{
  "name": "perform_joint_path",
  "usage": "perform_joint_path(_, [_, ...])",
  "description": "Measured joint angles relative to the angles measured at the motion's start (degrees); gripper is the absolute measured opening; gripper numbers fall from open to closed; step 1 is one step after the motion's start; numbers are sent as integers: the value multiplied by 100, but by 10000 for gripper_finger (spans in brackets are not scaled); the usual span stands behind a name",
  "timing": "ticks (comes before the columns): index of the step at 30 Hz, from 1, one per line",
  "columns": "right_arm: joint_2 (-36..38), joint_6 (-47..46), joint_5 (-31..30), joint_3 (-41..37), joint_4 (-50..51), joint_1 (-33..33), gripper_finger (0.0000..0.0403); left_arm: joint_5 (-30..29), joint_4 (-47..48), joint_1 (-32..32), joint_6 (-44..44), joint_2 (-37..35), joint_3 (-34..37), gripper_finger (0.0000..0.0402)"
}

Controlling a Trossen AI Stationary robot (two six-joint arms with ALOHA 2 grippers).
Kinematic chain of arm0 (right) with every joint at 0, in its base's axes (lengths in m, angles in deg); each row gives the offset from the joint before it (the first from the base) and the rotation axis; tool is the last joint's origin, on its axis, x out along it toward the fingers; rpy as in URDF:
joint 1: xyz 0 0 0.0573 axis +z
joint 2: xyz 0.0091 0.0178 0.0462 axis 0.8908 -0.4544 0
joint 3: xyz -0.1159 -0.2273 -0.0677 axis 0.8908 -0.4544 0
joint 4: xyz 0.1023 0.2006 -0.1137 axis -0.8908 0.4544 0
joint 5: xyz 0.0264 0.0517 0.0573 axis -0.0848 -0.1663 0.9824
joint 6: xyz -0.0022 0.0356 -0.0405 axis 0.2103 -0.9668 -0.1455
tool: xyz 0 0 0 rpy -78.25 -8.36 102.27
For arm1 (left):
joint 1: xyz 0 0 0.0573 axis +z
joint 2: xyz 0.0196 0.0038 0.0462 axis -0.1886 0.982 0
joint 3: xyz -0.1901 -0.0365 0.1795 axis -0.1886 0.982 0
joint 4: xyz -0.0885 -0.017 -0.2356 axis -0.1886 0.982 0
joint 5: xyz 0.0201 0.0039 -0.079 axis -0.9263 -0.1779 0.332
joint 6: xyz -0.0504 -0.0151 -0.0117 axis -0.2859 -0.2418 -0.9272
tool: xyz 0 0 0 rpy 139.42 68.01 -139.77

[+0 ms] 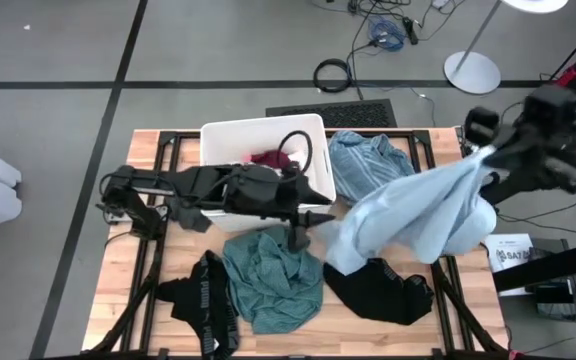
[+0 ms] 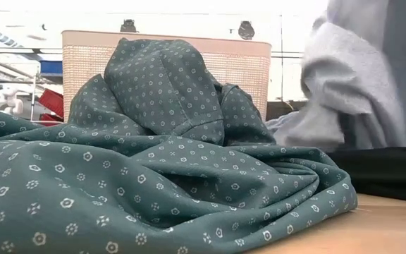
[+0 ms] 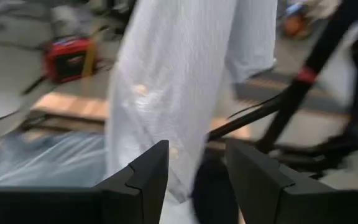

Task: Sort clothes
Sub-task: Put the light blue polo shirt into the white laundry organizer

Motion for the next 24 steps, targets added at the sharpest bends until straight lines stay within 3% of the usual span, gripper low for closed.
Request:
perform_joint_path(4, [-248, -54, 35, 8, -1039, 0, 0, 1067, -1157, 168, -12, -1, 96, 169])
perform_joint_path(8, [-405, -335, -187, 4, -271, 0, 0, 1365, -2596, 198, -314, -9, 117, 169])
perform_joint_path(11, [-561, -530, -925, 3, 661, 0, 0, 758, -3067, 161, -391, -23, 117, 169])
perform_joint_path(14, [-806, -818, -1656, 0, 1470, -4, 0, -28, -2778, 51, 123, -26, 118, 169])
perform_joint_path(18, [-1207, -1039, -2530, -2, 1824, -31, 0, -980, -2218, -94, 455, 56, 123, 169])
perform_joint_path(24, [-1782, -1304, -2844, -2, 1846, -384, 0, -1954, -1556, -177, 468, 153, 125, 169])
